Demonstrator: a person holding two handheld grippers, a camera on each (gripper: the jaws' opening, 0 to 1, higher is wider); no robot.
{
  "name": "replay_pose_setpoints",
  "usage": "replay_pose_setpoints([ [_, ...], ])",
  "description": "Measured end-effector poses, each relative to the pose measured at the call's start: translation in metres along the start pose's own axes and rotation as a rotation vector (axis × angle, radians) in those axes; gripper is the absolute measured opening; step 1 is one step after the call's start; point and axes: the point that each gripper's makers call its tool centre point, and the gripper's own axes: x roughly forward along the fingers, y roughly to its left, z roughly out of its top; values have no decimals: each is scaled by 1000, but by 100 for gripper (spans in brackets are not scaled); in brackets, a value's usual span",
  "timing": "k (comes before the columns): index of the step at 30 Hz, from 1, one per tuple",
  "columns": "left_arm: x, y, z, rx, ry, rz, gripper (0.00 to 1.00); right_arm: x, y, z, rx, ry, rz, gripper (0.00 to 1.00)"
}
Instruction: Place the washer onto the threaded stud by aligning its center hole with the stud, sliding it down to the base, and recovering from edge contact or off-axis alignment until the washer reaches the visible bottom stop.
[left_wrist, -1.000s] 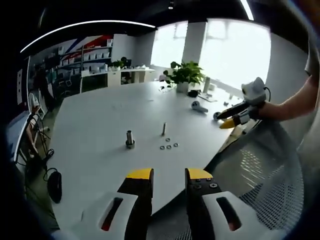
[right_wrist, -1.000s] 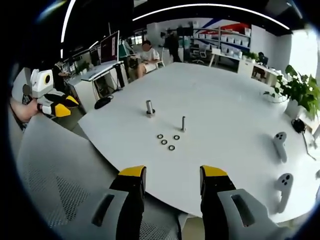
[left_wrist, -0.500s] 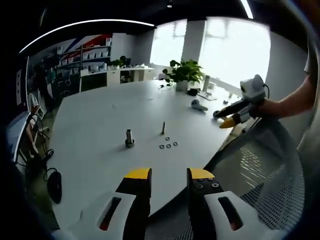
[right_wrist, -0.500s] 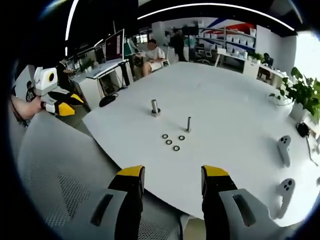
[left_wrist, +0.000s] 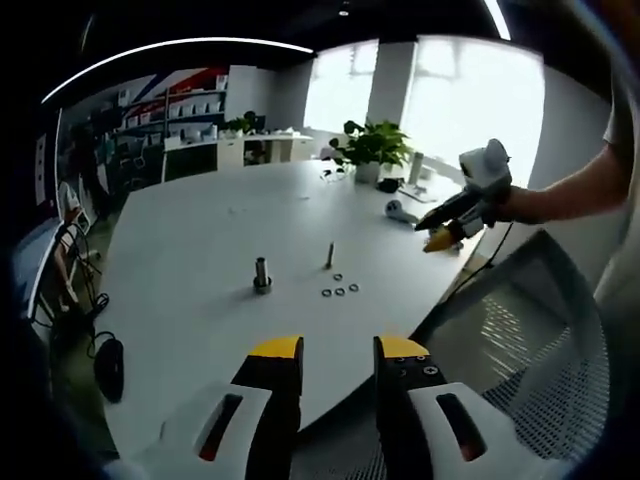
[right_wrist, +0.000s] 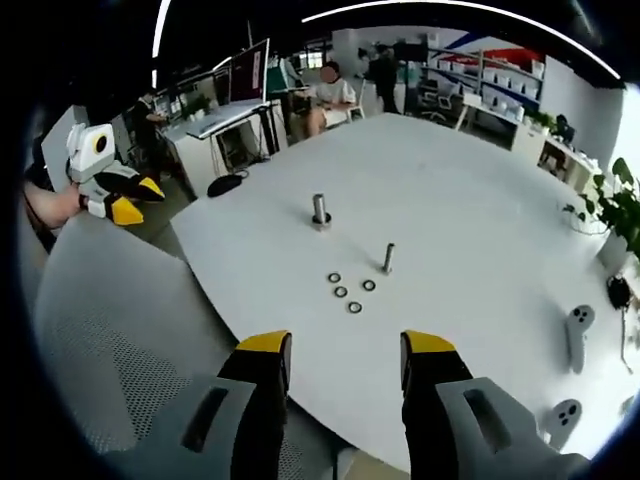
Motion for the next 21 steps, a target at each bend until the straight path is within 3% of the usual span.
replay_pose_setpoints([
  [2,0,1,1,-8,-5,4,26,7,-7,2,-39,-6,-27,47],
  [4,0,-1,0,-5,-3,-5,26,15,-8,1,3,3,-14,45],
  [5,0,-1,0,-2,-3,-7,26,20,-4,-3,78,33,18,40],
  [8,1,-1,1,1,-4,-6,26,30,-4,-5,101,55,41,32],
  [11,0,1,1,-11,-5,1,26,42,-4,-7,87,77,50,33],
  [15,1,1,-1,-24,0,3,26,57,-3,-18,-3,156,61,32],
  [21,2,1,-4,-21,15,-1,26,82,-4,-22,-18,178,76,32],
])
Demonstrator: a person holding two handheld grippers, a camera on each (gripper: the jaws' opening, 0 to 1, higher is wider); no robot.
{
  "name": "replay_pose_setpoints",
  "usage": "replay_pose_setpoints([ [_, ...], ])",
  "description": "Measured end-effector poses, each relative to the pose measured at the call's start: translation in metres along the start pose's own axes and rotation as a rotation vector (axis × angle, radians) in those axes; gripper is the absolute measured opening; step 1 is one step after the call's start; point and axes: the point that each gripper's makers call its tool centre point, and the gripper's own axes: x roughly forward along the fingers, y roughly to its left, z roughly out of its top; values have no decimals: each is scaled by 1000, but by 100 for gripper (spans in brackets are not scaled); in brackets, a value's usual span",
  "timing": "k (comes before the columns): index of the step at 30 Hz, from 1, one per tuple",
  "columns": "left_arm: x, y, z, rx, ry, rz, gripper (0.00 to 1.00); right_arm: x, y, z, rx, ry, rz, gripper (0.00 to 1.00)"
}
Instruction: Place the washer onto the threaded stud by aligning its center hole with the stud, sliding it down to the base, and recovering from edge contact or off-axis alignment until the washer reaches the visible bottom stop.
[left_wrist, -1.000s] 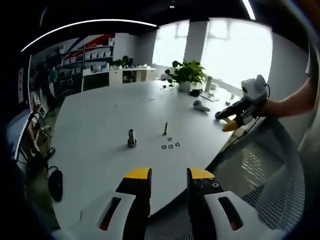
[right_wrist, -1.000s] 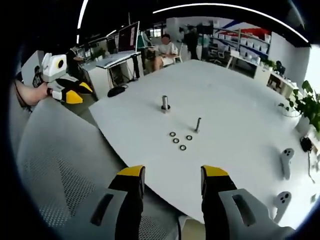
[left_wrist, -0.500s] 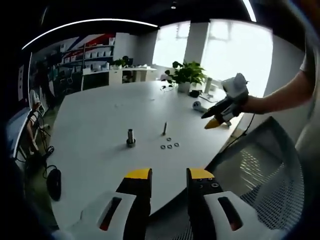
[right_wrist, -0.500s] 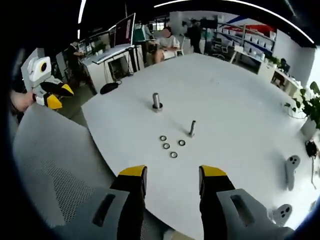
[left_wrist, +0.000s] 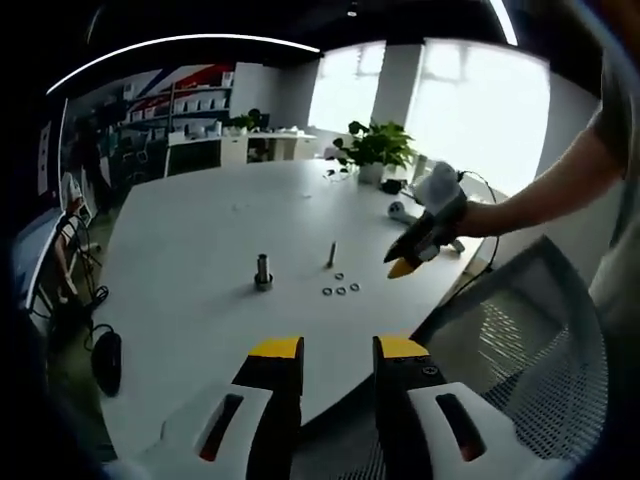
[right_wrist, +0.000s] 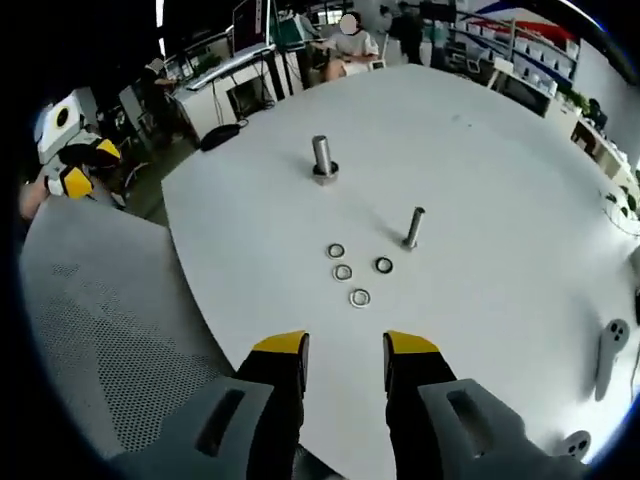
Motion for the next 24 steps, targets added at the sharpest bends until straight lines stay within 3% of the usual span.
replay_pose_setpoints([
  [4,0,1,0,1,-2,4,26,12,-2,-1,8,32,1,32],
  [12,-1,1,2,3,-13,2,25,31,-6,1,-83,113,2,32],
  [24,-2,3,2,-8,-16,9,25,54,-7,1,-139,185,20,28],
])
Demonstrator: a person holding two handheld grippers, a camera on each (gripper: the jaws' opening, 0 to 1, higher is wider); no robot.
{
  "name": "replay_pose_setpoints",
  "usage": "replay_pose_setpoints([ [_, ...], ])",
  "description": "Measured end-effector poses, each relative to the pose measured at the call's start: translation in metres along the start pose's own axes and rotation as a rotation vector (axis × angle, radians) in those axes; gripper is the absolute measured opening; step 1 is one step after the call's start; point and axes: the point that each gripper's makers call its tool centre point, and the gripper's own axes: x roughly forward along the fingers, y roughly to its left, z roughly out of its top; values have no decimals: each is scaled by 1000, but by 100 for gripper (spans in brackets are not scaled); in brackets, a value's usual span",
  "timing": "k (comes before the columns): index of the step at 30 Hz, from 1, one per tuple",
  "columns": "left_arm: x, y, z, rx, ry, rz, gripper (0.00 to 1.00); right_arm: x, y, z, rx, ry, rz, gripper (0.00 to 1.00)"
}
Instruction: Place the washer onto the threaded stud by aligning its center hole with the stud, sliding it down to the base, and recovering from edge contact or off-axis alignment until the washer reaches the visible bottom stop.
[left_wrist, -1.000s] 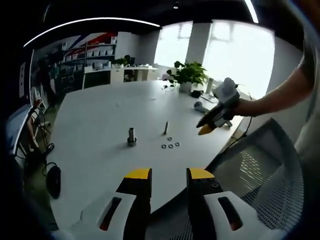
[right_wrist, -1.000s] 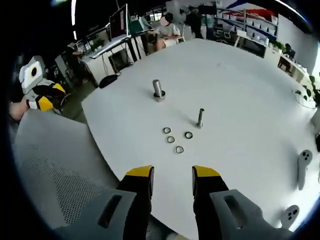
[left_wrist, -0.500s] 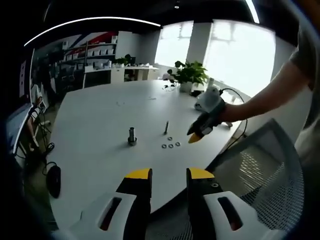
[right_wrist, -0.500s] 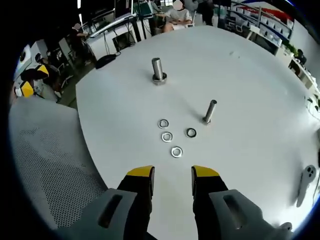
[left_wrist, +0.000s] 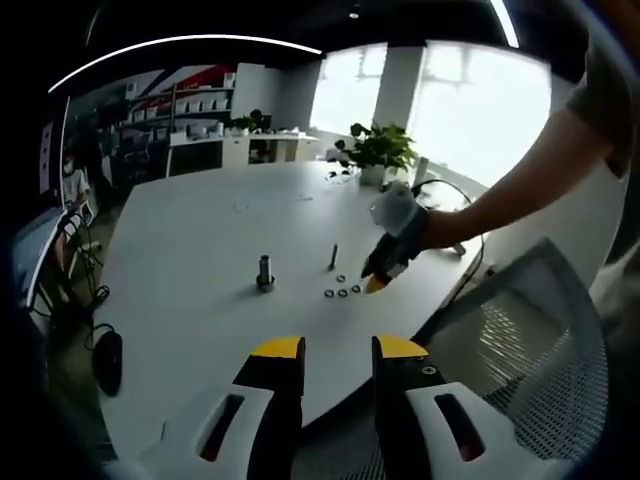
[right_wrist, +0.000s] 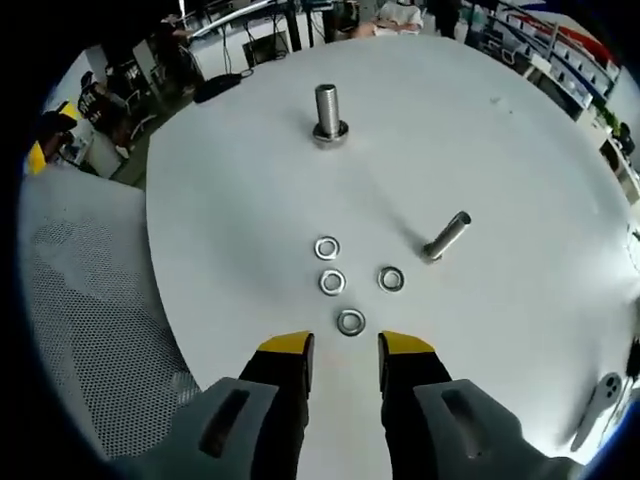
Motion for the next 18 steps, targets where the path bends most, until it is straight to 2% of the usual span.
replay_pose_setpoints([
  [9,0,1,0,-6,-1,4,25,10,-1,1,-89,54,-6,22],
  [10,0,1,0,-6,-1,4,25,10,-3,1,-131,67,-11,19],
  [18,0,1,0,-10,-1,2,25,13,-1,2,-251,111,10,18],
])
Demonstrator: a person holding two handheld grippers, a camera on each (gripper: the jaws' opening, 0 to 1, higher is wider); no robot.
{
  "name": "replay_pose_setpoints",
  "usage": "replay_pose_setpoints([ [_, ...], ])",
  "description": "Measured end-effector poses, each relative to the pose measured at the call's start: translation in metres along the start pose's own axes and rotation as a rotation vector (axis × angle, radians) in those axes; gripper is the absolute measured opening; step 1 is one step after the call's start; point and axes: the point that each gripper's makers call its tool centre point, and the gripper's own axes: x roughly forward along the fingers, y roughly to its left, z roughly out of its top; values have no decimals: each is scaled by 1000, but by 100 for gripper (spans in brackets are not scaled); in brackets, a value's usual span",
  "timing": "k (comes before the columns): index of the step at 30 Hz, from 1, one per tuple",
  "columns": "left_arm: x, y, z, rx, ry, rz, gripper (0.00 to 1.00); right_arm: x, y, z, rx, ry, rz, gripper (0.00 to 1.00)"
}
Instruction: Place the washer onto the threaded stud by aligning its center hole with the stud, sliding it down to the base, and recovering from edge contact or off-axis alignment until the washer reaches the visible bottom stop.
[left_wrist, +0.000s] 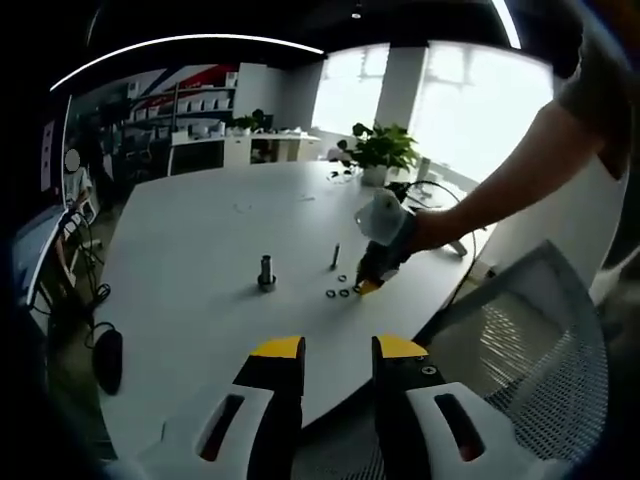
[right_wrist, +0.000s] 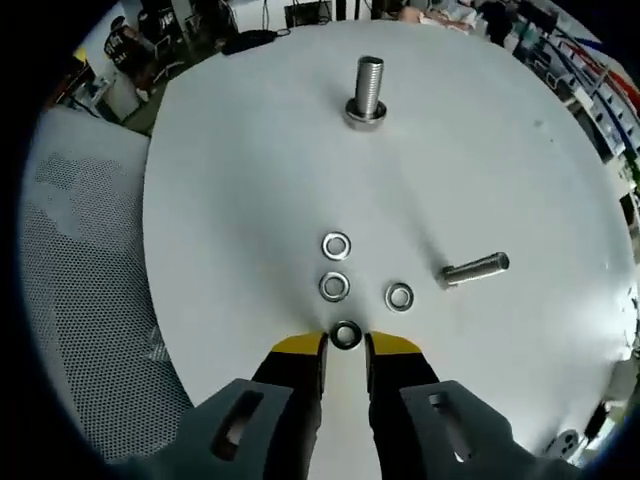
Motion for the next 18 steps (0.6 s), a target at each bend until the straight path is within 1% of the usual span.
replay_pose_setpoints([
  [2,0,0,0,2,0,1,25,-1,1,1,-18,22,6,18],
  [5,0,0,0,1,1,-2,25,0,0,1,-17,58,16,18],
  [7,0,0,0,4,1,-1,24,0,1,1,-12,86,16,18],
  [10,0,1,0,1,0,2,24,1,1,1,-26,119,8,18],
  [11,0,1,0,0,0,3,24,1,1,1,-24,121,4,19],
  [16,0,1,1,-2,-2,2,24,-1,-1,1,-28,131,31,18],
  [18,0,1,0,0,-1,2,24,0,0,0,-55,126,38,18],
])
